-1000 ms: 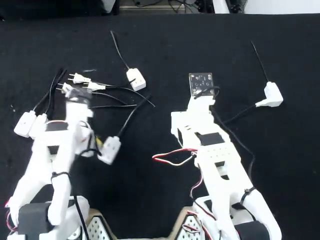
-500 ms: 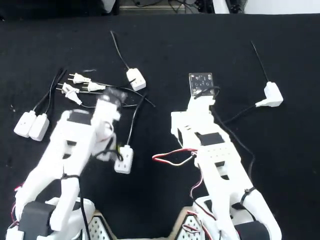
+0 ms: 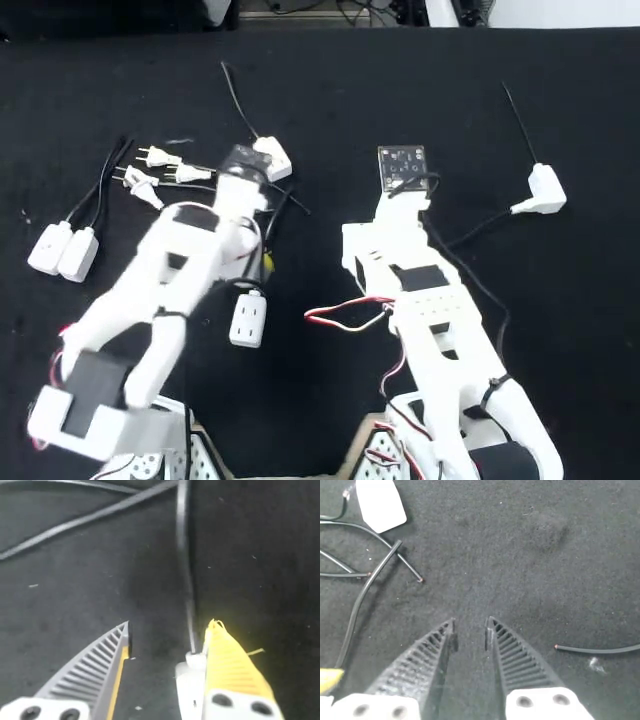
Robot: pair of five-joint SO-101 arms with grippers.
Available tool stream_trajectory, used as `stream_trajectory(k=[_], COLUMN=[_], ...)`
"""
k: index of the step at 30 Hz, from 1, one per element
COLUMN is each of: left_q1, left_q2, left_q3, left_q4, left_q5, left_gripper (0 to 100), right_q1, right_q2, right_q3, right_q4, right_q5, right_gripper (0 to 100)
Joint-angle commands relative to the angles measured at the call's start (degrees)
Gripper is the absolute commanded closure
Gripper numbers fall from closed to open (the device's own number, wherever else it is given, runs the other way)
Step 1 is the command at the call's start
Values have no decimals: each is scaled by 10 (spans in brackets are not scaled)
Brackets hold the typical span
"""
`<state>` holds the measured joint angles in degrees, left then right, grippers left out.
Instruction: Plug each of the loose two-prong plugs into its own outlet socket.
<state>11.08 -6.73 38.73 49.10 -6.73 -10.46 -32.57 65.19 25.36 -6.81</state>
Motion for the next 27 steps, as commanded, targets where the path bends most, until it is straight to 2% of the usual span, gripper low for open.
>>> stream_trajectory(k=[1,8,16,21,27], left_q1=[7,-59,-153,-174,-173], left_q2=[35,66,66,65,65], left_q3=[-29,-28,-63,-63,-57], left_q4=[-32,-32,85,110,156], left_q5=[6,6,5,1,-43], left_gripper=[755,755,755,755,755], right_q1=[5,5,-11,-26,-26], right_q2=[-2,-2,-2,-2,-4], right_q3=[-5,-6,-6,-3,-3], right_q4=[-14,-14,-12,-12,-11], right_q5=[-6,-6,-6,-5,-5], right_gripper=[906,906,906,906,906])
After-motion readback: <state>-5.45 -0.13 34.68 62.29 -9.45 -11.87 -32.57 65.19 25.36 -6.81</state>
